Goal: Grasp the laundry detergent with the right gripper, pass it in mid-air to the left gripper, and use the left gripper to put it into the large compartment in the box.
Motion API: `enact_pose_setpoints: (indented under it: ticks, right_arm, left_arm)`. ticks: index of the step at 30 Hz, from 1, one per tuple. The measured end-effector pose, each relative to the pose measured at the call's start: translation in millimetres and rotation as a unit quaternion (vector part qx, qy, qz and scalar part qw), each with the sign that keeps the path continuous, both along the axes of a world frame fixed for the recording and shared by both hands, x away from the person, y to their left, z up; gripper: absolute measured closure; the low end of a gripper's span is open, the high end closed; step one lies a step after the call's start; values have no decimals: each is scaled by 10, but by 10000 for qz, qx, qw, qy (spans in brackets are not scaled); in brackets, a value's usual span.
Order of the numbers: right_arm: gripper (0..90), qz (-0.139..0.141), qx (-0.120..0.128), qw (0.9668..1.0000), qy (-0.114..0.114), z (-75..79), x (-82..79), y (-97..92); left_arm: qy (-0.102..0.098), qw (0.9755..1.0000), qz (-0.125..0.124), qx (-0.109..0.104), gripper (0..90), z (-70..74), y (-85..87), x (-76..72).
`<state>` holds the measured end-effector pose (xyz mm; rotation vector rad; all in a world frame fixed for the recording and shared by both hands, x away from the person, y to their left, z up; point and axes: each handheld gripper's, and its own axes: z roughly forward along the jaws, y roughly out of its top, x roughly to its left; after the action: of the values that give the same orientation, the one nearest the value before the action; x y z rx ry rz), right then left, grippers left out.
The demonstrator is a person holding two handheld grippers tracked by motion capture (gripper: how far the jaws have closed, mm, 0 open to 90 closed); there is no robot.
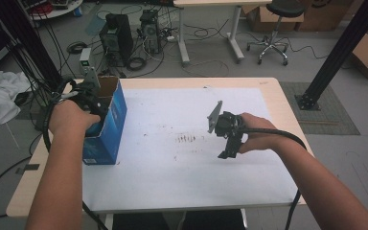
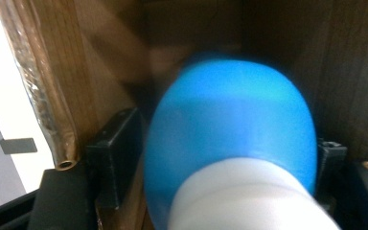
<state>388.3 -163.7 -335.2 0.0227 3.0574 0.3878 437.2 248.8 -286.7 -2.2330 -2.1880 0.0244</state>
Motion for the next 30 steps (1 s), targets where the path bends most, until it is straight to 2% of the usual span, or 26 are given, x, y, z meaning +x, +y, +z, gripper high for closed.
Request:
enact_pose_setpoints:
  ticks: [14,18,22,24,30]
  right_arm:
    - [0,5,24,10000,-9,-25,5,8]
    - [0,8,54,10000,1,-25,14,15]
    - [0,25,54,10000,-11,-25,14,29]
    - [0,28,59,10000,-16,-24,13,35]
    - [0,43,63,10000,-43,-31,4,53]
  left_arm:
    - [-31,10000,-77,-23,276,169,9,-63]
    - [-34,9999,-84,-83,233,231,13,-87]
    - [-29,9999,-96,-58,188,310,2,-112]
    - [-92,9999,-62,-5,163,361,6,-124]
    - [-215,9997,-70,-24,130,477,23,-171]
